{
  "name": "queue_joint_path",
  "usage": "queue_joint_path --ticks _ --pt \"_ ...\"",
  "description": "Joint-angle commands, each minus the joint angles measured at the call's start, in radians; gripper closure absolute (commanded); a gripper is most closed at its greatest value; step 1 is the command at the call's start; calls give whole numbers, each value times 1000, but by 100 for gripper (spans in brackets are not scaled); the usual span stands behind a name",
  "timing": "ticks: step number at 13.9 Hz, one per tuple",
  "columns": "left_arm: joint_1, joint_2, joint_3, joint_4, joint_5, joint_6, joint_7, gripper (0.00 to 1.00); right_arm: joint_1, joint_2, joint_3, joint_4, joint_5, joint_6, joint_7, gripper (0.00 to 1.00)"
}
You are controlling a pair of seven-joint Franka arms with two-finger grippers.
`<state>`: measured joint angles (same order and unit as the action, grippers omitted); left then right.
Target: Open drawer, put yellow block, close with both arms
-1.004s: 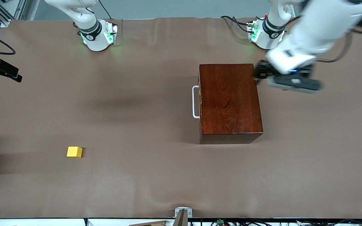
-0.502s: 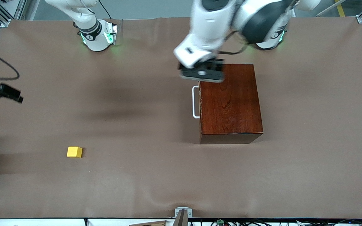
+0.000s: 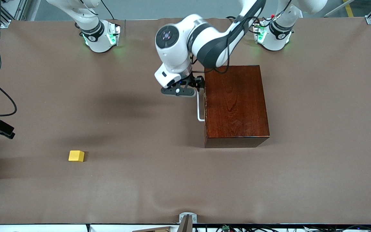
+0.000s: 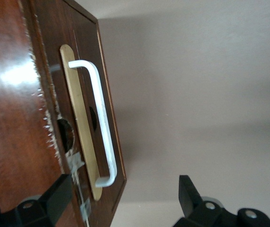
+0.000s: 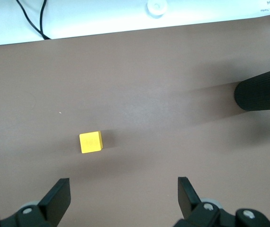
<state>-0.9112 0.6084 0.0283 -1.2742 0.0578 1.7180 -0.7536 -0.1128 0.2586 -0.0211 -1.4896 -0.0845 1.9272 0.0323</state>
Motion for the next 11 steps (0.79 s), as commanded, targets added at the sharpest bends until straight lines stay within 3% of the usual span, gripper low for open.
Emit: queue_joint_path --ticks 1,4,11 --pt "-32 50 42 42 27 -5 5 0 -16 -7 18 11 -9 -5 8 0" --pt "-34 79 38 39 79 23 10 0 -14 -4 18 8 -8 -5 9 0" --pt "-34 136 36 36 80 63 23 0 -30 22 18 11 -6 -1 9 0"
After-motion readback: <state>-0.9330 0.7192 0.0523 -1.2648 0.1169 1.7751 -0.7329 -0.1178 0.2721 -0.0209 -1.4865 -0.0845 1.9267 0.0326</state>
